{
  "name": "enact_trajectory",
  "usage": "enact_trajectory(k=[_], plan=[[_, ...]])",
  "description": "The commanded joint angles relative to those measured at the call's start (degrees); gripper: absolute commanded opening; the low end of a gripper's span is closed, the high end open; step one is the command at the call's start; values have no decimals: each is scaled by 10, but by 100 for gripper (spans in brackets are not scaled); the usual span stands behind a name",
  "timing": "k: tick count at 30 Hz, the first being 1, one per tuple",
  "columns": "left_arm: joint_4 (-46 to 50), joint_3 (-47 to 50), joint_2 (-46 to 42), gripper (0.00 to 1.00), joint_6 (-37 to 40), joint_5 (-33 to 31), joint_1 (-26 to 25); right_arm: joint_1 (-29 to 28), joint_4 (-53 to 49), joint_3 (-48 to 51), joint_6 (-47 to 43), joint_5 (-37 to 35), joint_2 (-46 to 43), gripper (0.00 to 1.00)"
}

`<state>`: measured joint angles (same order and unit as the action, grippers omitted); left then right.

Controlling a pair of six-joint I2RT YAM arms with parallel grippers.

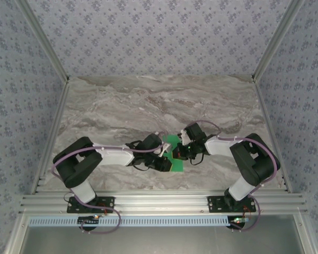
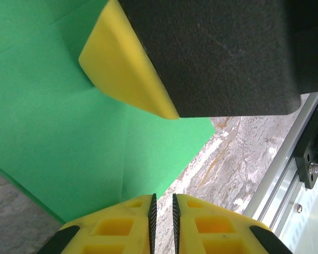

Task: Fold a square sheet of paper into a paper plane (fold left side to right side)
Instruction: Fold the triangle a second time at the center of the table.

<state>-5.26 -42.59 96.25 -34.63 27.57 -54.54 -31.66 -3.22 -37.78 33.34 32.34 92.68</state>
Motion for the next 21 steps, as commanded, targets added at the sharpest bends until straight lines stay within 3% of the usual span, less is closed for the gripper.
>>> enact_trajectory(k=[1,21], plan=[[-3,-6,7,17,-5,-11,-4,-2,-65,4,-14,-47,20,2],[-30,54,2,11,-30,-21,-4,-1,-77,-1,-18,-50,24,2]])
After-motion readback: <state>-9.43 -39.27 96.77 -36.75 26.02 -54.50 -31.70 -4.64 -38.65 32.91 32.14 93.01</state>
